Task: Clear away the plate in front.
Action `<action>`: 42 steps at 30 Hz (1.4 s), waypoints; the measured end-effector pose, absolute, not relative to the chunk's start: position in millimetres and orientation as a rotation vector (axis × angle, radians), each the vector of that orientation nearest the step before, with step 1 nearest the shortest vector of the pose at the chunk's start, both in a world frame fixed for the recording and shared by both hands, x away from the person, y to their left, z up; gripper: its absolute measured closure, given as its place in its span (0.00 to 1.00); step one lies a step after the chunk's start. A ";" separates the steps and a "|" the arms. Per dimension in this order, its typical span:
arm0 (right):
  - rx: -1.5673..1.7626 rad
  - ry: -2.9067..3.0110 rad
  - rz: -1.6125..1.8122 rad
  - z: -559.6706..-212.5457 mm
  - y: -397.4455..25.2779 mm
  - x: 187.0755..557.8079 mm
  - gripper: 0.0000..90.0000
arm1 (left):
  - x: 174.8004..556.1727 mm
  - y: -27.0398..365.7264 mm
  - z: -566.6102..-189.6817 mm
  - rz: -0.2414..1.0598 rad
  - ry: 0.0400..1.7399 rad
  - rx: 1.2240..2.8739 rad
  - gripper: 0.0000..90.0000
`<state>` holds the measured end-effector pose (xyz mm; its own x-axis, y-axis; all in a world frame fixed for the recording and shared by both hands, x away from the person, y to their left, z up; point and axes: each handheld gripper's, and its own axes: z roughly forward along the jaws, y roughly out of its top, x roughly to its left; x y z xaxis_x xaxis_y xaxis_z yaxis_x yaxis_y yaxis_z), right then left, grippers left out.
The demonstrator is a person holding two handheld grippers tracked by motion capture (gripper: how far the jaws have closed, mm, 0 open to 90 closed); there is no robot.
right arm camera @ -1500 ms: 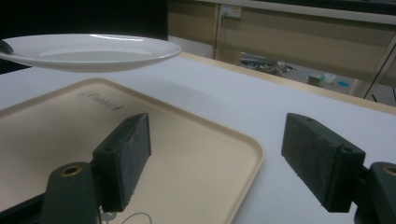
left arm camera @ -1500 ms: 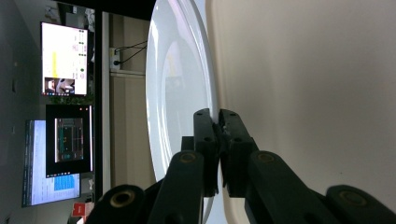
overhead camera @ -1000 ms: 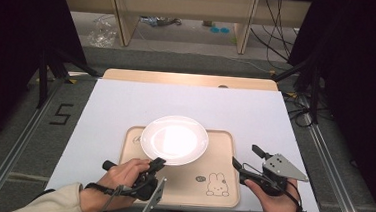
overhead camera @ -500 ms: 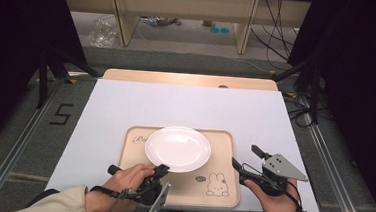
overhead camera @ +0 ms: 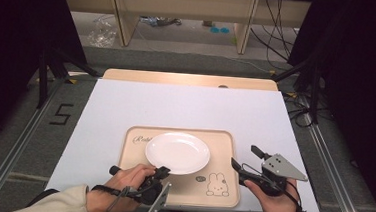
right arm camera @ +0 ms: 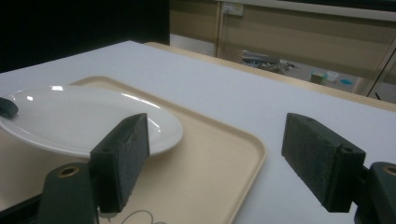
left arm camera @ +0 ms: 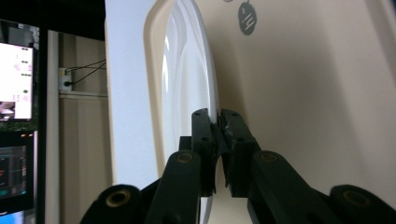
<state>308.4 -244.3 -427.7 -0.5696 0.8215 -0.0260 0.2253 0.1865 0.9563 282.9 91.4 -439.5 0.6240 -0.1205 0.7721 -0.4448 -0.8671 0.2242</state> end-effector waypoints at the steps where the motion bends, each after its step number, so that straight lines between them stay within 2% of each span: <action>1: 0.977 1.913 1.400 -427.9 -244.1 308.6 0.27 | 283.0 91.2 -439.1 1.119 -0.451 2.453 0.94; 7: 0.979 1.914 1.384 -426.7 -245.0 307.6 0.27 | 284.4 92.7 -438.8 1.079 -0.436 2.456 0.94; 13: 0.980 1.916 1.384 -426.7 -244.8 307.3 0.27 | 286.0 95.0 -441.0 0.976 -0.405 2.461 0.95; 27: 0.974 1.921 1.396 -427.7 -243.6 307.8 0.27 | 299.3 99.8 -442.7 0.766 -0.279 2.483 0.88; 31: 0.977 1.930 1.374 -426.7 -244.7 306.7 0.27 | 304.4 102.8 -442.7 0.706 -0.255 2.477 0.82; 34: 0.978 1.931 1.376 -427.0 -244.0 306.6 0.26 | 306.1 105.4 -441.0 0.633 -0.204 2.412 0.73; 37: 0.978 1.931 1.376 -427.0 -243.7 306.5 0.26 | 309.8 110.4 -435.2 0.626 -0.159 2.337 0.60; 39: 0.978 1.932 1.377 -427.3 -243.5 306.5 0.26 | 313.4 115.0 -431.7 0.572 -0.089 2.272 0.51; 42: 0.972 1.927 1.386 -427.1 -242.8 306.4 0.25 | 317.9 124.1 -429.0 0.507 -0.010 2.199 0.45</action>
